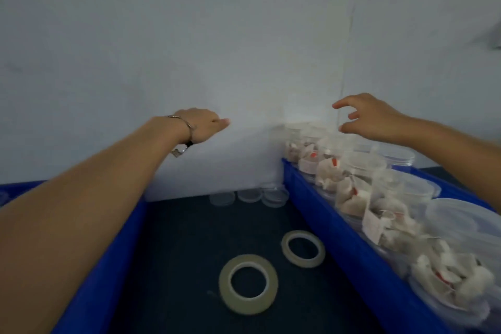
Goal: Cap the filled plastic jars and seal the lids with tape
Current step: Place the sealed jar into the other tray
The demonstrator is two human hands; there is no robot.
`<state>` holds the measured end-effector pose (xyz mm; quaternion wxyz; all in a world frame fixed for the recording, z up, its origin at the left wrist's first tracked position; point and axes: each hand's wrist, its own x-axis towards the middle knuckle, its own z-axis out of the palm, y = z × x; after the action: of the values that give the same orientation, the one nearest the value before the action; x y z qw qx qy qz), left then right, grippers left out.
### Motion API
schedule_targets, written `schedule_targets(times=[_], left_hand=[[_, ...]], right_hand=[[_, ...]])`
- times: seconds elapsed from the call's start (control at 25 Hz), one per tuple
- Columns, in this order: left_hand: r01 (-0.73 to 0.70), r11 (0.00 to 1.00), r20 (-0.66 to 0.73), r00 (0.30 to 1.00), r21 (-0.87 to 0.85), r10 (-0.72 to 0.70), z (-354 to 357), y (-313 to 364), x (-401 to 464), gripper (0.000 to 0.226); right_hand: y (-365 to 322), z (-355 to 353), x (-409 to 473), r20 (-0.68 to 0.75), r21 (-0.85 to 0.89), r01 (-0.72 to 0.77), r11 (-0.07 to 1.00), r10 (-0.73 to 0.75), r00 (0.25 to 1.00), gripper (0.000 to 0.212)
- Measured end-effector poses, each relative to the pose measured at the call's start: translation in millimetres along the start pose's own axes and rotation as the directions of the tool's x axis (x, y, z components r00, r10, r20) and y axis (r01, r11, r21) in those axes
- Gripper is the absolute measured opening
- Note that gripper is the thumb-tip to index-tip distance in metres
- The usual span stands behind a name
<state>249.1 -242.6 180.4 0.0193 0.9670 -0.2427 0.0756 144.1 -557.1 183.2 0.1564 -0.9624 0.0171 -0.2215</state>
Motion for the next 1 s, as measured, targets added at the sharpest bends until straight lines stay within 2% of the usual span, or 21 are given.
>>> schedule_targets(times=[0.16,0.32,0.44,0.6,0.72,1.0], left_hand=[[0.216,0.976,0.02,0.976,-0.009,-0.216,-15,-100,-72,0.065],[0.436,0.9,0.063,0.897,0.028,-0.437,-7,-196,-152,0.063],[0.544,0.837,0.175,0.82,0.056,-0.545,20,-244,-201,0.059],[0.632,0.764,0.339,0.695,0.132,-0.633,53,-290,-256,0.052],[0.675,0.715,0.417,0.605,0.182,-0.678,67,-320,-292,0.043],[0.761,0.619,0.452,0.49,0.194,-0.745,78,-359,-353,0.047]], right_hand=[[-83,38,14,0.085,0.026,0.137,0.99,-0.138,0.987,0.043],[-173,99,13,0.121,0.114,0.277,0.954,-0.29,0.949,0.043],[-231,149,-3,0.205,0.202,0.372,0.906,-0.411,0.889,0.038],[-290,206,-30,0.264,0.336,0.427,0.84,-0.519,0.813,0.017],[-320,244,-48,0.328,0.37,0.439,0.819,-0.557,0.763,0.015],[-369,288,-84,0.381,0.386,0.444,0.809,-0.578,0.722,0.019]])
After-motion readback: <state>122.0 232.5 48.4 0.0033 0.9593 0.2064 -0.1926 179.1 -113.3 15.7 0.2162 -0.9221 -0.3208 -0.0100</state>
